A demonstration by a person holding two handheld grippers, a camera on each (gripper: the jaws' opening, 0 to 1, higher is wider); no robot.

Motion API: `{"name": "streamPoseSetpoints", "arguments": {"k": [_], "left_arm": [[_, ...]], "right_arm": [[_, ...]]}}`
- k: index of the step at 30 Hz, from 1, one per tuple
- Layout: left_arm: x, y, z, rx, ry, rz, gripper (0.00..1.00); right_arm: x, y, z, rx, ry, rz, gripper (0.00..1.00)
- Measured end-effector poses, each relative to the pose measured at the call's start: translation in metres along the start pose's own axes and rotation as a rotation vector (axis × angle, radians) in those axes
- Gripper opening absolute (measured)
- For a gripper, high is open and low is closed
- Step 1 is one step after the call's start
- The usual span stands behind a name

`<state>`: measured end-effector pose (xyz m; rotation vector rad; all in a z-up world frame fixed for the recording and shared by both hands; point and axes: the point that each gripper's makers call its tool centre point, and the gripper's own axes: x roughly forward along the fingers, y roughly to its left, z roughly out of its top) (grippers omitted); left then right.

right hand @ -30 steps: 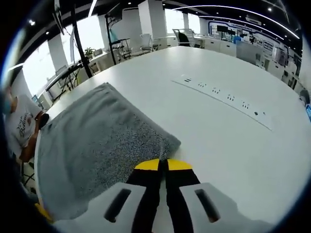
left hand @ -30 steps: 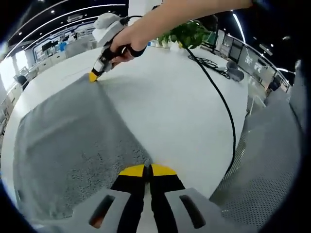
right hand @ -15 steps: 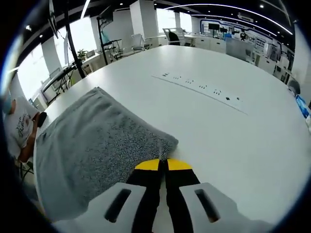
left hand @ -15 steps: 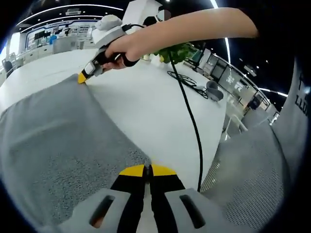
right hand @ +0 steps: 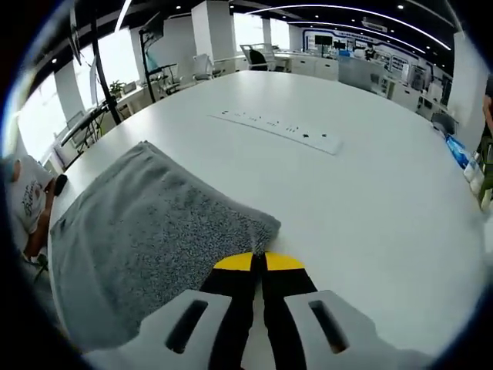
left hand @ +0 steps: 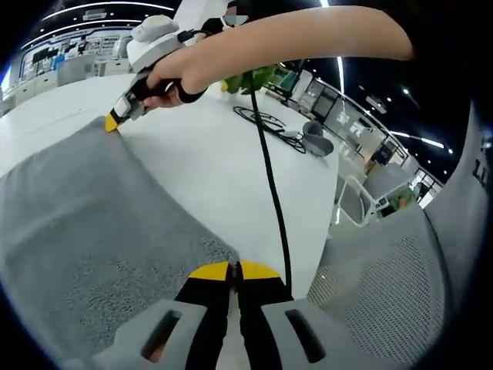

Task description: Fold the towel on the table until its edges align and the towel forms a compact rectangular stack.

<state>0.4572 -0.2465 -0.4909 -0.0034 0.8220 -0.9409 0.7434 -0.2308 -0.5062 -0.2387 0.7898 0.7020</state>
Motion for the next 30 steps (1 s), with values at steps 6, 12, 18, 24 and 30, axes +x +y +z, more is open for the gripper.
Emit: {"name": "streamPoseSetpoints", "arguments": {"k": [6,12,18,24,30], "left_arm": [[0.013,-0.012,0.007,0.005,0.006,-0.027,0.03],[0.026,-0.022,0.019,-0.045,-0.023,-0.040,0.03],[0.038,-0.032,0.022,-0.026,-0.019,-0.036,0.03],[0.043,-0.030,0.016,-0.036,0.012,-0.033,0.05],[0.044,-0.040,0.012,0.011,0.018,-0.029,0.18]], "right_arm": [[-0.014,-0.025,-0.011,-0.005,0.012,-0.027,0.00],[-0.022,-0.044,-0.019,0.003,0.011,-0.048,0.00],[-0.027,-0.053,-0.024,0.007,0.022,-0.051,0.00],[-0.025,-0.054,-0.024,0.009,0.009,-0.027,0.01],[-0.033,-0.055,-0.018,0.021,-0.022,-0.010,0.05]]}}
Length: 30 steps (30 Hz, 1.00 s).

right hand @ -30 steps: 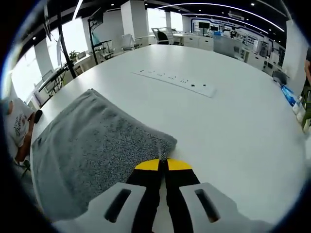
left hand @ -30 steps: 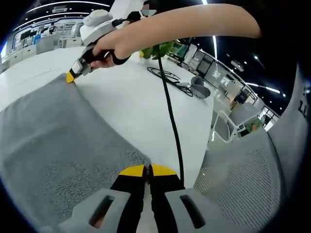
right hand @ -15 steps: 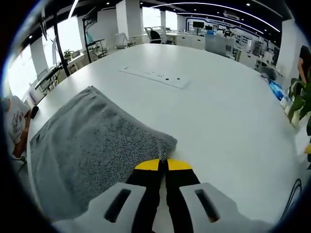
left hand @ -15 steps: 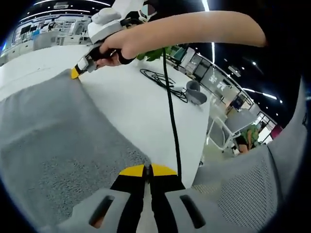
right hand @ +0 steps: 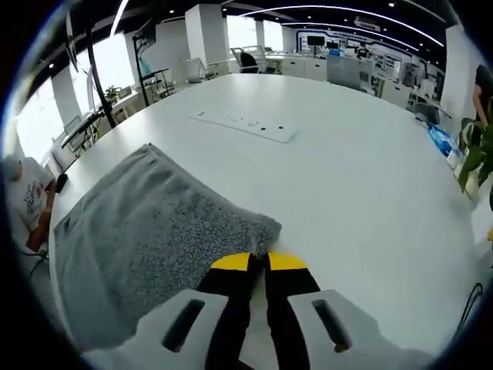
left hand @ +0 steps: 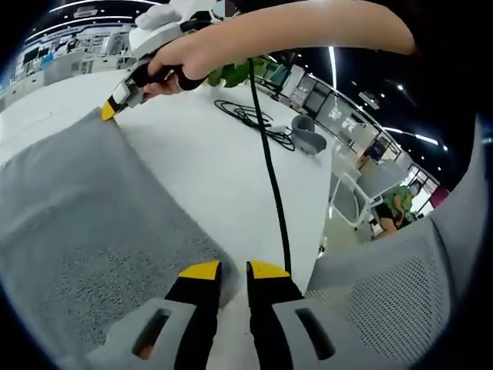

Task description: Fold the towel on the table until its edges align and the towel forms a compact rectangular stack.

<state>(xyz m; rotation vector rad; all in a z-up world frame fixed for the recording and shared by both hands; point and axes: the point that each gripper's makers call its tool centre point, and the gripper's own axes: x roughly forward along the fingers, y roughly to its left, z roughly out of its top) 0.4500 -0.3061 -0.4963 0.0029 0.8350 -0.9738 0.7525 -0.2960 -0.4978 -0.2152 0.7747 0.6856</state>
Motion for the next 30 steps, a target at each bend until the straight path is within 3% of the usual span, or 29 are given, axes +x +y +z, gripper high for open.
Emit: {"name": "streamPoseSetpoints", "arguments": {"k": [6,11,22,30], "left_arm": [[-0.002,0.005,-0.002,0.042,0.000,0.055,0.30],[-0.006,0.010,0.003,0.098,-0.009,0.100,0.52],[-0.012,0.009,0.001,0.129,0.007,0.137,0.63],[-0.009,-0.002,-0.002,0.169,0.032,0.127,0.59]], "right_arm": [[-0.003,-0.003,0.003,0.016,-0.007,-0.006,0.18],[-0.003,-0.005,0.002,0.026,-0.004,-0.007,0.28],[-0.017,-0.001,0.002,0.045,-0.006,-0.013,0.36],[-0.021,0.000,-0.002,0.053,0.003,-0.021,0.36]]}}
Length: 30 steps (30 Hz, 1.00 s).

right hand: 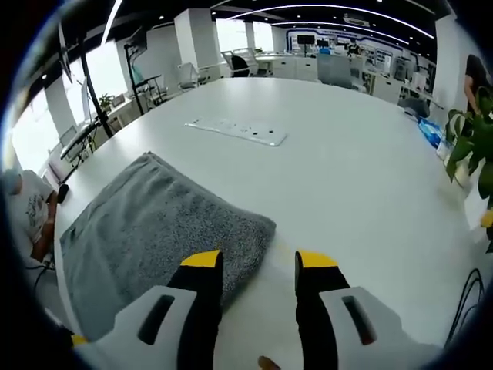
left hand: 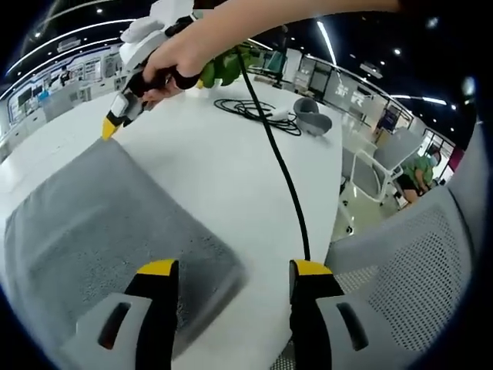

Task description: Fold the towel on the table until its edges align and the towel forms a compact rectangular stack.

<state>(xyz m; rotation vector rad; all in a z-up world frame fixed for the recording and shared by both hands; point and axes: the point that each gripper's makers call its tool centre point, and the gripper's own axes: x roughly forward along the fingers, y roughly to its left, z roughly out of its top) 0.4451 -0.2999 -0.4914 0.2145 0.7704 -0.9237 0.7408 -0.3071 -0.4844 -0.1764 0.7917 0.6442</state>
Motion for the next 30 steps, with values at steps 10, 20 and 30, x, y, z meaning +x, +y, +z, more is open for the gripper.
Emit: {"name": "streamPoseSetpoints", "arguments": {"k": [10,20,30], "left_arm": [[0.006,-0.006,0.001,0.026,0.021,-0.031,0.47],[0.016,-0.004,-0.001,0.055,0.041,-0.041,0.35],[0.021,-0.003,-0.009,0.078,0.080,-0.040,0.29]], "right_arm": [[-0.004,0.005,-0.005,0.008,0.010,0.005,0.35],[0.006,0.001,-0.009,0.018,0.022,0.013,0.29],[0.017,0.000,-0.013,0.046,0.032,0.024,0.21]]}}
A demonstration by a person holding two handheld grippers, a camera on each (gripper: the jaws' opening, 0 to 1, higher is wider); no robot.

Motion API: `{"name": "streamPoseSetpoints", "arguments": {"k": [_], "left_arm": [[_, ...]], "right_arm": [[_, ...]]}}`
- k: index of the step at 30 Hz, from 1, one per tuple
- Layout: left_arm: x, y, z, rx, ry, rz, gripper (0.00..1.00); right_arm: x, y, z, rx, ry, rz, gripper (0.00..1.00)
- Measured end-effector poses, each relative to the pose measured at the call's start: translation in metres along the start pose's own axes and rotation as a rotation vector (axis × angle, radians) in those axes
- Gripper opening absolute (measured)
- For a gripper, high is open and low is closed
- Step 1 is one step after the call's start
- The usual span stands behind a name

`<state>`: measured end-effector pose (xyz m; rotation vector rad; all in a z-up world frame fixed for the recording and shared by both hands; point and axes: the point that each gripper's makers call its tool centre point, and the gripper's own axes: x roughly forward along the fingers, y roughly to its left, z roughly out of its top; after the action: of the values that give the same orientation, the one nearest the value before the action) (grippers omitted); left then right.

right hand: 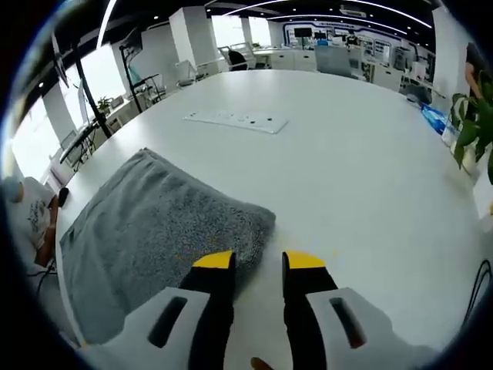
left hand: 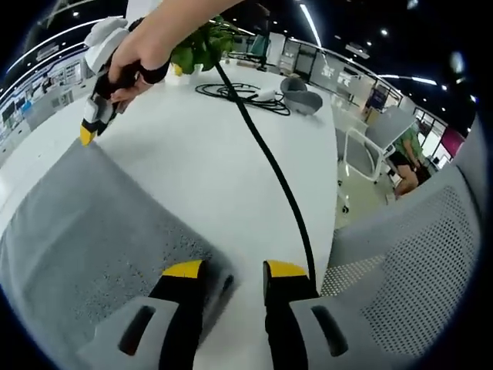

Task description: Fold the towel on the table until its edges align and the towel forms a compact rectangular stack.

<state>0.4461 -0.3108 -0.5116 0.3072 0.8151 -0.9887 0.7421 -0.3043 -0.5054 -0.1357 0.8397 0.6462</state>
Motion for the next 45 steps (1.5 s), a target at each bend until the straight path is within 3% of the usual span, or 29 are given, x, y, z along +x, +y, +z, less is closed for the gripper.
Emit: {"name": "streamPoseSetpoints", "arguments": {"k": [2,9,12,18,23,25,30,32,43,45], "left_arm": [[0.002,0.005,0.000,0.008,-0.003,0.015,0.24],[0.002,0.011,0.000,0.002,-0.007,0.038,0.18],[0.002,0.013,-0.001,0.003,-0.009,0.052,0.15],[0.000,0.017,-0.002,0.024,-0.015,0.058,0.05],[-0.004,0.016,0.001,0.051,-0.025,0.039,0.04],[-0.006,0.015,0.003,0.060,-0.035,0.036,0.04],[-0.015,0.016,0.009,0.049,-0.075,0.034,0.03],[-0.021,0.016,0.013,0.030,-0.102,0.032,0.03],[-0.048,0.030,0.023,-0.002,-0.212,0.075,0.03],[-0.058,0.034,0.024,-0.030,-0.241,0.090,0.03]], "right_arm": [[0.009,-0.005,0.001,0.011,0.006,0.002,0.18],[0.008,0.007,0.002,0.005,0.005,-0.001,0.03],[0.015,0.002,0.003,0.022,-0.001,-0.004,0.02],[0.003,0.011,0.002,0.051,-0.019,-0.009,0.01],[0.007,0.005,0.008,0.049,-0.027,-0.013,0.00],[-0.001,0.011,0.010,0.055,-0.041,-0.021,0.00],[0.006,0.006,0.016,0.072,-0.059,-0.032,0.00],[-0.004,0.015,0.016,0.077,-0.061,-0.036,0.00],[-0.003,0.022,0.045,0.100,-0.097,-0.035,0.00],[-0.009,0.034,0.052,0.097,-0.110,-0.031,0.00]]}}
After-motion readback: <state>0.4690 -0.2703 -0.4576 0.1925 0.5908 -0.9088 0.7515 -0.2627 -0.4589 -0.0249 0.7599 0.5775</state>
